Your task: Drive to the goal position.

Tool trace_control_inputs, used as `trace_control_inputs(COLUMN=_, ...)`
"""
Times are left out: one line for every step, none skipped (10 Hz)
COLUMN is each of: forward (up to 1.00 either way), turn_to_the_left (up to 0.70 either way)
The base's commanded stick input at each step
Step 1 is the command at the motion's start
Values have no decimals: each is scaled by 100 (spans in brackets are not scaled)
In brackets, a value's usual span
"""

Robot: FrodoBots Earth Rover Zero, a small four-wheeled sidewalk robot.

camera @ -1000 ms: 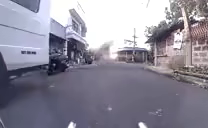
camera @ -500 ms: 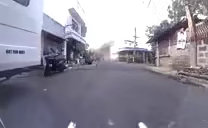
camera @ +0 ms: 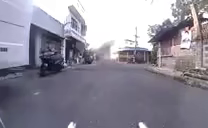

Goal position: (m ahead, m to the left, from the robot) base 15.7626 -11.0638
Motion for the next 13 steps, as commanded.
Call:
trace_control_inputs(forward=70, turn_to_the_left=0)
trace_control_inputs(forward=70, turn_to_the_left=0)
trace_control_inputs(forward=70, turn_to_the_left=0)
trace_control_inputs(forward=70, turn_to_the_left=0)
trace_control_inputs(forward=70, turn_to_the_left=0)
trace_control_inputs(forward=70, turn_to_the_left=0)
trace_control_inputs(forward=70, turn_to_the_left=0)
trace_control_inputs(forward=70, turn_to_the_left=0)
trace_control_inputs(forward=70, turn_to_the_left=0)
trace_control_inputs(forward=70, turn_to_the_left=0)
trace_control_inputs(forward=70, turn_to_the_left=-5)
trace_control_inputs(forward=70, turn_to_the_left=-13)
trace_control_inputs(forward=70, turn_to_the_left=-33)
